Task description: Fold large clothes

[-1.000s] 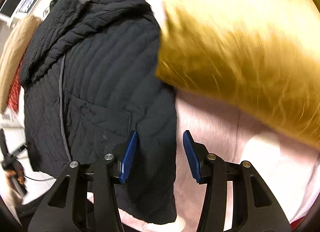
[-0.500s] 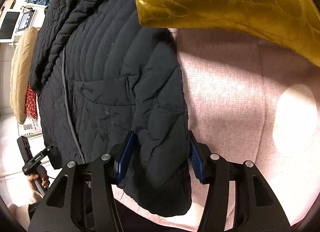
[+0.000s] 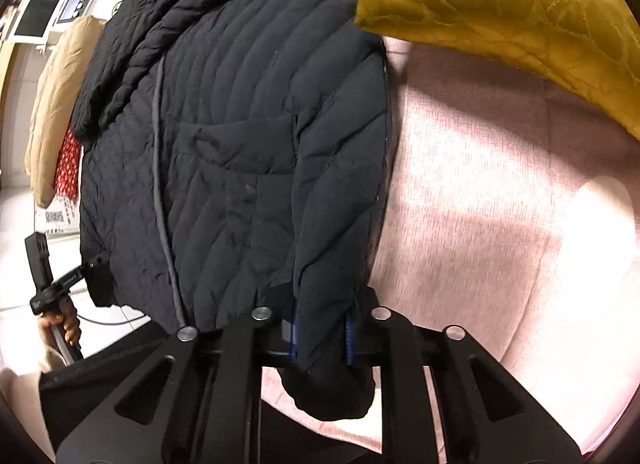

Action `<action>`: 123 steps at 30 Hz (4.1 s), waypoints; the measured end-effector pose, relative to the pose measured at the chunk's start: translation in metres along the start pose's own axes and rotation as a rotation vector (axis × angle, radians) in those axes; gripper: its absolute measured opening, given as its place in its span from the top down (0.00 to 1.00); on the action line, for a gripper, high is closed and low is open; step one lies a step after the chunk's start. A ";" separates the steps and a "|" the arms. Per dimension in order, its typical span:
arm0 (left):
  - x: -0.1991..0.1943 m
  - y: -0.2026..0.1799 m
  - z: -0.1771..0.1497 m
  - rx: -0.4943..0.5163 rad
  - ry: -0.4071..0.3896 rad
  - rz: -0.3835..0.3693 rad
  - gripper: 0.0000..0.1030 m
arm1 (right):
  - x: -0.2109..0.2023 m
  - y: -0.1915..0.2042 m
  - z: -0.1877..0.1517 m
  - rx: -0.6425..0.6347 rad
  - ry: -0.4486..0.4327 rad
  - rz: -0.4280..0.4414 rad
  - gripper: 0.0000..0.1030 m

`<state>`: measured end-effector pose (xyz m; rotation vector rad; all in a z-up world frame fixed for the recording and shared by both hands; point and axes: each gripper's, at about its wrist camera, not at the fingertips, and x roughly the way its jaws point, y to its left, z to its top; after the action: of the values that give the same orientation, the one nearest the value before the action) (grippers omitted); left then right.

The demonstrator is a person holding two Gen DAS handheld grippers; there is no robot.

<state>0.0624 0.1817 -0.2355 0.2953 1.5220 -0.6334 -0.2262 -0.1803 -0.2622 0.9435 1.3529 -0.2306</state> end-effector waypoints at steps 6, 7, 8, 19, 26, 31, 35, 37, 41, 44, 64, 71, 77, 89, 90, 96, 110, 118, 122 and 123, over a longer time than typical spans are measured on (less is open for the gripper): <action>-0.010 -0.014 -0.005 0.047 0.001 0.015 0.94 | -0.005 0.023 -0.016 -0.097 0.047 -0.001 0.91; -0.010 -0.016 -0.004 0.043 0.009 0.015 0.94 | -0.004 0.026 -0.020 -0.100 0.062 0.006 0.91; -0.010 -0.009 -0.001 0.038 0.023 0.018 0.94 | -0.003 0.027 -0.026 -0.102 0.082 0.014 0.91; -0.008 0.001 -0.005 -0.020 0.054 0.014 0.94 | 0.008 0.031 -0.023 -0.039 0.139 0.053 0.91; -0.048 -0.002 0.000 -0.048 -0.042 -0.031 0.94 | -0.010 0.059 -0.010 -0.107 0.082 0.099 0.91; -0.068 -0.018 0.028 -0.023 -0.130 -0.056 0.94 | -0.028 0.089 0.016 -0.186 0.015 0.141 0.91; -0.088 -0.021 0.057 -0.023 -0.200 -0.068 0.94 | -0.047 0.107 0.045 -0.241 -0.068 0.148 0.91; -0.097 -0.018 0.072 -0.041 -0.241 -0.078 0.94 | -0.057 0.110 0.061 -0.233 -0.113 0.159 0.91; -0.114 -0.009 0.108 -0.071 -0.316 -0.071 0.94 | -0.084 0.107 0.098 -0.185 -0.210 0.178 0.91; -0.118 -0.008 0.131 -0.100 -0.351 -0.066 0.94 | -0.102 0.100 0.125 -0.138 -0.258 0.218 0.91; -0.122 0.043 0.204 -0.467 -0.363 -0.306 0.51 | -0.086 0.061 0.234 0.260 -0.324 0.339 0.91; -0.153 0.060 0.179 -0.438 -0.477 -0.167 0.26 | -0.079 0.052 0.245 0.342 -0.273 0.436 0.76; -0.113 0.027 0.168 -0.245 -0.391 0.027 0.25 | -0.098 0.056 0.236 0.324 -0.322 0.544 0.35; -0.077 0.021 0.199 -0.167 -0.355 0.085 0.25 | -0.096 0.070 0.218 -0.019 -0.360 0.060 0.35; -0.072 0.021 0.202 -0.166 -0.340 0.085 0.25 | -0.088 0.071 0.217 -0.035 -0.352 0.035 0.35; -0.050 0.010 0.208 -0.093 -0.285 0.100 0.49 | -0.046 0.080 0.216 -0.097 -0.310 -0.060 0.52; -0.057 0.022 0.241 -0.217 -0.347 0.124 0.89 | -0.074 0.097 0.231 -0.110 -0.414 -0.168 0.91; -0.030 0.026 0.264 -0.264 -0.280 0.180 0.68 | -0.030 0.088 0.256 -0.002 -0.317 -0.225 0.90; -0.052 0.034 0.253 -0.342 -0.347 0.245 0.29 | -0.026 0.097 0.256 -0.016 -0.309 -0.266 0.83; -0.062 0.038 0.246 -0.376 -0.389 0.245 0.26 | -0.026 0.096 0.256 -0.010 -0.310 -0.267 0.79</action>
<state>0.2917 0.0881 -0.1697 0.0616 1.1754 -0.1869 0.0132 -0.3055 -0.2153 0.6842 1.1864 -0.5507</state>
